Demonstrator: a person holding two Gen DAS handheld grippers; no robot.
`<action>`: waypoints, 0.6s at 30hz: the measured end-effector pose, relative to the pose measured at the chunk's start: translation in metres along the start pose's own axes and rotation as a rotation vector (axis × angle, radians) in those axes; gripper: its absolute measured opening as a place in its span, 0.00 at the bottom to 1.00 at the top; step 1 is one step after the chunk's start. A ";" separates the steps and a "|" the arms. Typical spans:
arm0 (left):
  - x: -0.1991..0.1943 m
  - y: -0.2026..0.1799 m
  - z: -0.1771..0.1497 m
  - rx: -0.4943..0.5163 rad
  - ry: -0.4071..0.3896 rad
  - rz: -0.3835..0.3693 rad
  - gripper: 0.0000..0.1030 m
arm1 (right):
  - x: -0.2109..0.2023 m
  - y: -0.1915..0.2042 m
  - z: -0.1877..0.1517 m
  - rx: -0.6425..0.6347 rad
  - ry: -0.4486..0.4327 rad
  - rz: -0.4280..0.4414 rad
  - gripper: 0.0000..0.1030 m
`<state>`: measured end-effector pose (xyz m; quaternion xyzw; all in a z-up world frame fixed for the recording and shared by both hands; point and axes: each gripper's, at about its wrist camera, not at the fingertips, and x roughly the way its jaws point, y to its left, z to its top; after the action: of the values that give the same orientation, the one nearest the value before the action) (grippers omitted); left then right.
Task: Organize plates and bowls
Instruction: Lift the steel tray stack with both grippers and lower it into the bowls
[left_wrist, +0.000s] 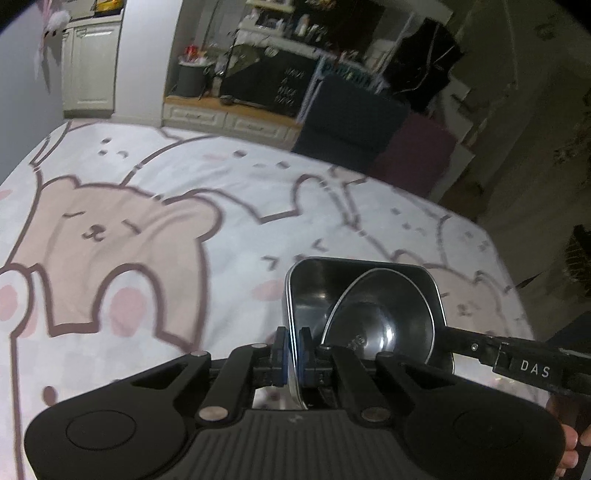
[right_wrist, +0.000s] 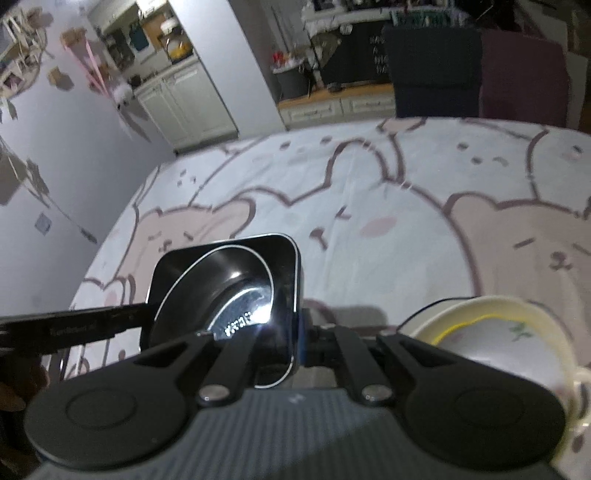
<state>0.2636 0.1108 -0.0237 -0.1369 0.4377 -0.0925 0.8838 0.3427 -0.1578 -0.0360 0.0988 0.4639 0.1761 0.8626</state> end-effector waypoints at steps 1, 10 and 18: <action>-0.002 -0.007 -0.001 0.005 -0.007 -0.011 0.05 | -0.007 -0.004 0.000 0.003 -0.012 -0.001 0.04; 0.000 -0.069 -0.012 0.026 -0.016 -0.108 0.05 | -0.072 -0.053 -0.009 0.030 -0.099 -0.038 0.04; 0.027 -0.111 -0.029 0.049 0.069 -0.159 0.05 | -0.098 -0.103 -0.031 0.077 -0.094 -0.114 0.04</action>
<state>0.2520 -0.0068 -0.0249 -0.1460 0.4534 -0.1776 0.8611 0.2891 -0.2909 -0.0128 0.1134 0.4342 0.1039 0.8876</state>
